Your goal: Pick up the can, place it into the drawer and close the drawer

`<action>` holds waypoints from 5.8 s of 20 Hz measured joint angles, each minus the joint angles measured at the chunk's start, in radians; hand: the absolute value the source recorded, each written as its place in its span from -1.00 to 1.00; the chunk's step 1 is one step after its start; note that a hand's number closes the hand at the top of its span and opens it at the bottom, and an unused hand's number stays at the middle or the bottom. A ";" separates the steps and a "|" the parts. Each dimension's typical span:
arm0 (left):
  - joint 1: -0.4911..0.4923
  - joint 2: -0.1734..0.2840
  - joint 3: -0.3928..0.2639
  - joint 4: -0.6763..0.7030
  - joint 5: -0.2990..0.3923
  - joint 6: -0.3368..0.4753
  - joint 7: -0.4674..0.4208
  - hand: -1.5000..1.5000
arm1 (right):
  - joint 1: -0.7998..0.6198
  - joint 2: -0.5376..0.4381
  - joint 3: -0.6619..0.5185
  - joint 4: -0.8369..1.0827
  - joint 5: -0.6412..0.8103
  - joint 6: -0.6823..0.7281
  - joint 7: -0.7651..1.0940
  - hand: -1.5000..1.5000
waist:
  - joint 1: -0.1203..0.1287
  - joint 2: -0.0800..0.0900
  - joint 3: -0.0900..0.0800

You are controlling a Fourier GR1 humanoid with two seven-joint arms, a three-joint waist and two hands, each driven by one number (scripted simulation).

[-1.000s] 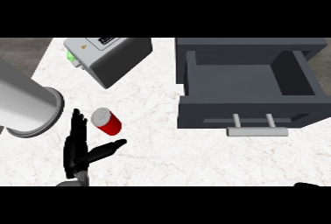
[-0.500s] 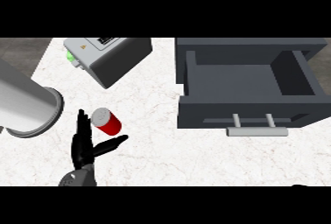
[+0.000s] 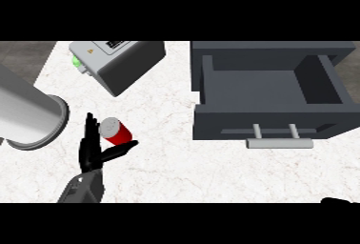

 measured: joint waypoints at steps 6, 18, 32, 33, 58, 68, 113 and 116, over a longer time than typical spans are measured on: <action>-0.073 0.029 0.002 0.109 0.002 -0.091 -0.033 -1.00 | -0.015 -0.003 -0.010 0.005 0.000 0.003 0.000 -1.00 | -0.003 0.001 0.000; -0.227 0.037 0.030 0.289 0.018 -0.218 -0.125 1.00 | -0.021 0.007 0.000 -0.017 0.019 -0.004 0.020 -1.00 | -0.006 0.002 -0.001; -0.338 0.011 -0.004 0.323 -0.011 -0.318 -0.133 1.00 | -0.027 0.008 -0.011 -0.001 0.039 -0.002 -0.008 -1.00 | -0.005 0.001 0.000; -0.349 0.007 -0.009 0.315 -0.012 -0.319 -0.122 1.00 | -0.035 0.005 -0.016 -0.004 0.037 -0.007 -0.001 -1.00 | -0.005 0.001 0.000; -0.711 -0.051 -0.256 -0.260 -0.004 -0.009 0.636 1.00 | -0.070 -0.026 -0.048 -0.023 0.034 -0.019 0.046 -1.00 | -0.004 -0.002 0.001; -0.972 -0.055 -0.304 -0.104 0.036 0.092 0.734 1.00 | -0.089 -0.016 -0.025 -0.023 0.048 -0.030 0.049 -1.00 | -0.022 0.003 0.001; -1.300 -0.056 -0.498 0.350 0.418 0.352 0.543 -1.00 | -0.337 -0.220 0.174 0.140 0.449 0.018 -0.060 -1.00 | -0.070 0.030 0.002; -1.324 -0.056 -0.496 0.361 0.427 0.358 0.541 -1.00 | -0.374 -0.234 0.223 0.219 0.549 -0.002 -0.105 -1.00 | -0.058 0.030 0.003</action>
